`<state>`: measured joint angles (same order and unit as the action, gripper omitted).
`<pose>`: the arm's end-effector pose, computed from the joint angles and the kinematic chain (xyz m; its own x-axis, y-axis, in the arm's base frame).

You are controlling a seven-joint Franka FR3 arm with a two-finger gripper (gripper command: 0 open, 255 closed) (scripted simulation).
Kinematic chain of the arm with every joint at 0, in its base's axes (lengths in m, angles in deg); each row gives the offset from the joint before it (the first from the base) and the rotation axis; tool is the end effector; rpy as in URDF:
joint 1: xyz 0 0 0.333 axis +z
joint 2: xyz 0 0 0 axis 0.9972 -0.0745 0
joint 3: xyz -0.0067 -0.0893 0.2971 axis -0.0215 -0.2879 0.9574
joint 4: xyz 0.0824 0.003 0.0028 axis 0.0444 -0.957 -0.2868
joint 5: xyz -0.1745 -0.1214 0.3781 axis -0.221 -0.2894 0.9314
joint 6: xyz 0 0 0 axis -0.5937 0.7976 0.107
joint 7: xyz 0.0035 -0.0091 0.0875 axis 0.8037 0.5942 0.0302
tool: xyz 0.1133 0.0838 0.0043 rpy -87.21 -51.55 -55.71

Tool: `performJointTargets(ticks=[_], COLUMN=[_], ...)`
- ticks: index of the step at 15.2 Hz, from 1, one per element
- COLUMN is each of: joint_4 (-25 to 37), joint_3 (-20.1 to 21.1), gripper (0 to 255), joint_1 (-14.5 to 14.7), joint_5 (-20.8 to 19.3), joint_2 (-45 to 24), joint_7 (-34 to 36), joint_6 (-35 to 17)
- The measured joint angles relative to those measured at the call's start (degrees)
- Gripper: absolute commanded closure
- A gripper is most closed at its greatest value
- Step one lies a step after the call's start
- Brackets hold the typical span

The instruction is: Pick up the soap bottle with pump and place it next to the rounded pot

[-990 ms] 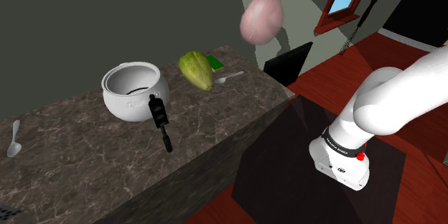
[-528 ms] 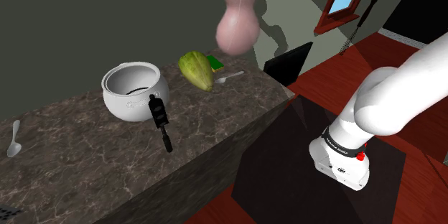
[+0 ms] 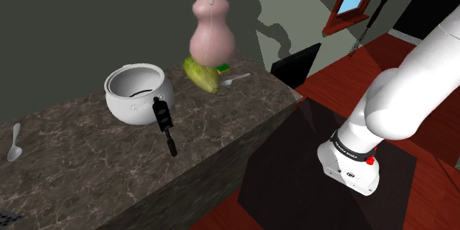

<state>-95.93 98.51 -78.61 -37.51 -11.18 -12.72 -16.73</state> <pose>0.5214 0.2155 0.6868 0.9843 0.0434 0.1711 0.0417 -0.9990 0.0139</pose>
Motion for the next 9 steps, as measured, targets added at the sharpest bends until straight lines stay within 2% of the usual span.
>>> performJointTargets(ticks=[7, 9], joint_4=[9.73, 9.5], joint_3=[3.85, 4.17], gripper=[255, 255], joint_1=[3.75, 4.32], joint_5=[-4.84, -5.35], joint_2=[-12.64, -13.76], joint_7=[6.94, 7.93], joint_6=[-1.78, -2.96])
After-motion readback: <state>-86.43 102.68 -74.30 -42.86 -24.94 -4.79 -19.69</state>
